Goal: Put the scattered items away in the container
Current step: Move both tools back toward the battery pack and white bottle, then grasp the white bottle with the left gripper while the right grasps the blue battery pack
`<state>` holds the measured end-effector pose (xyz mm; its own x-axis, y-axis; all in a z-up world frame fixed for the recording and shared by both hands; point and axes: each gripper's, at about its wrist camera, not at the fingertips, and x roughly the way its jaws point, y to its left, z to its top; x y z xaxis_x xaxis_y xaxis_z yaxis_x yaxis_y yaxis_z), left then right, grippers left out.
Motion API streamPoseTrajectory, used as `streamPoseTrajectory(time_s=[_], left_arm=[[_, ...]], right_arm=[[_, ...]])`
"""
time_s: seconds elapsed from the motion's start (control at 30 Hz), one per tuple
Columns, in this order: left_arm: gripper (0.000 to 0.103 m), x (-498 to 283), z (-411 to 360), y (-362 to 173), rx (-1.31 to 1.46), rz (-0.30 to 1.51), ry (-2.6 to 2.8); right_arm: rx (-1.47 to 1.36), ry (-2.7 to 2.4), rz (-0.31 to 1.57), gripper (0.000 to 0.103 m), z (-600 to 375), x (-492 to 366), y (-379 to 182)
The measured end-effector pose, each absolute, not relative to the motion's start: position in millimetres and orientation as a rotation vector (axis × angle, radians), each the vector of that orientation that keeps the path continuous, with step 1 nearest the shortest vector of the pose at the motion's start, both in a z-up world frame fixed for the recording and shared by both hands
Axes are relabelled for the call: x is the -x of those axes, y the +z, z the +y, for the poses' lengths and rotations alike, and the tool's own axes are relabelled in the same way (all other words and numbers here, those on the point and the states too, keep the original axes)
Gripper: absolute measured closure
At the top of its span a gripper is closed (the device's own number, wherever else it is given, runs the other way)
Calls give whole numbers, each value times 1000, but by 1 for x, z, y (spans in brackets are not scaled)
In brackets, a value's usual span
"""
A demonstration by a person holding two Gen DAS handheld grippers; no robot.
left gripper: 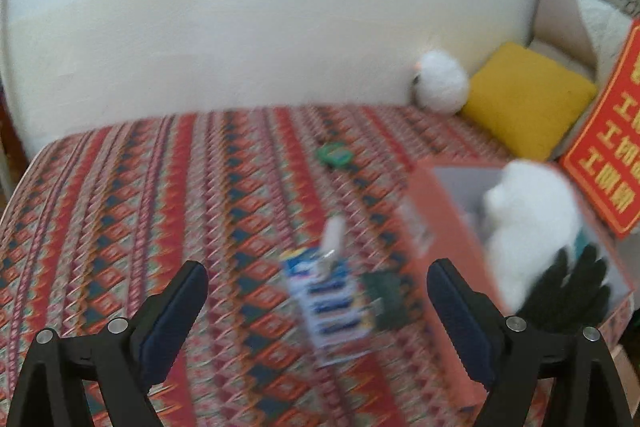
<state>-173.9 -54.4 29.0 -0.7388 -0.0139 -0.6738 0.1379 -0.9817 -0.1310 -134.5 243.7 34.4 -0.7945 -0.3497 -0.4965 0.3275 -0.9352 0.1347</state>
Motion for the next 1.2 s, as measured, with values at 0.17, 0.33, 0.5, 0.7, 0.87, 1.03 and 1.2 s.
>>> streamPoseTrajectory(time_s=[0.17, 0.33, 0.5, 0.7, 0.87, 1.03, 1.2], left_arm=[[11, 196, -72, -4, -1246, 234, -2761], [11, 238, -65, -35, -1377, 194, -2741], [16, 295, -47, -68, -1492, 198, -2737], [69, 358, -29, -114, -1681, 121, -2709], [69, 386, -33, -138, -1761, 192, -2707], [66, 407, -40, -150, -1825, 326, -2725], [66, 414, -41, -156, -1836, 294, -2741]], right_arm=[[-889, -2504, 3, 19, 160, 140, -12], [-1049, -2435, 14, 19, 108, 172, -71], [-1175, -2384, -50, 20, 86, 213, -122], [-1265, -2377, -56, 33, 76, 243, -160], [-1169, -2425, -57, 36, 71, 260, -157], [-1147, -2414, -45, 43, 56, 283, -158], [-1166, -2413, 17, 45, 44, 298, -169]])
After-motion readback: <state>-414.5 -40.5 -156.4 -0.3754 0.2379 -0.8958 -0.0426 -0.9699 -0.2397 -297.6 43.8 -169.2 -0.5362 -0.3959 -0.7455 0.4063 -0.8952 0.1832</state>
